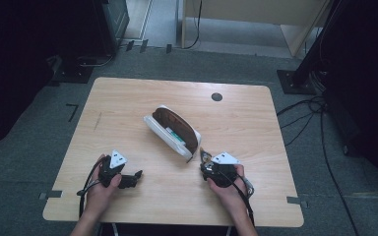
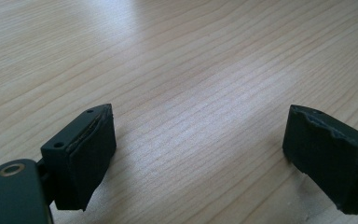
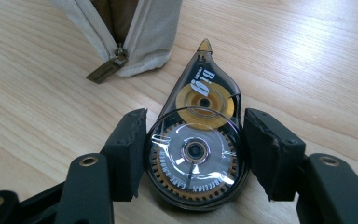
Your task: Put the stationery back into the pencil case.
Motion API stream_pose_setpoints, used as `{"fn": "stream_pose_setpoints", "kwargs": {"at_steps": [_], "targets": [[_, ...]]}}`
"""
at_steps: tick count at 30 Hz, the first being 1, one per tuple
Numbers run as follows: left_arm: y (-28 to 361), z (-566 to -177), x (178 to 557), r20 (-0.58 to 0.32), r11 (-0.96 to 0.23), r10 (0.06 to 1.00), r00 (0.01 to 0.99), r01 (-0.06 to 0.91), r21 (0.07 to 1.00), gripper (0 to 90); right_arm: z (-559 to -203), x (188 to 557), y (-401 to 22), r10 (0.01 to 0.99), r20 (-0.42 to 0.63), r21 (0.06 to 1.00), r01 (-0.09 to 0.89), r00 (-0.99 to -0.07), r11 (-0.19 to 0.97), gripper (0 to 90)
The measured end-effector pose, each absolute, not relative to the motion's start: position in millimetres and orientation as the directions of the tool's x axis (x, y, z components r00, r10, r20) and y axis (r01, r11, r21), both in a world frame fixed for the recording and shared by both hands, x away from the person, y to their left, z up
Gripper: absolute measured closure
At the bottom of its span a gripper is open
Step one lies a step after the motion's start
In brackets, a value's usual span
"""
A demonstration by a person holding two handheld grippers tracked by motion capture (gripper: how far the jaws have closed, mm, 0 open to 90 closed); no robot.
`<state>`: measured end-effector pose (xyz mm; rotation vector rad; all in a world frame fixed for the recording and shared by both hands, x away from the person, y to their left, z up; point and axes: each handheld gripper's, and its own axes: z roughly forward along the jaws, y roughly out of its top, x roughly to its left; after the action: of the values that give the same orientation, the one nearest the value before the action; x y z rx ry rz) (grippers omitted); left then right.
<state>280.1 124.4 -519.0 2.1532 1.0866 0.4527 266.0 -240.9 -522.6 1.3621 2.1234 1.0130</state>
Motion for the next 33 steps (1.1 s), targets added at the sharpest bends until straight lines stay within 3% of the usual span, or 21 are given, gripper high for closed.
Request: {"fn": "stream_pose_setpoints", "kwargs": {"at_steps": [12,33], "targets": [[124.2,-519.0,280.2,0.005,-0.425,0.806,0.592,0.572,0.702,9.7,-512.9,260.4,-251.6,0.897,0.054,0.79,0.568,-0.439,0.23,41.7],[124.4,-518.9,280.2,0.007,-0.427,0.805,0.594,0.572,0.7,9.7,-460.4,262.5,-258.9,0.893,0.027,0.845,0.488,-0.45,0.22,41.8]]}}
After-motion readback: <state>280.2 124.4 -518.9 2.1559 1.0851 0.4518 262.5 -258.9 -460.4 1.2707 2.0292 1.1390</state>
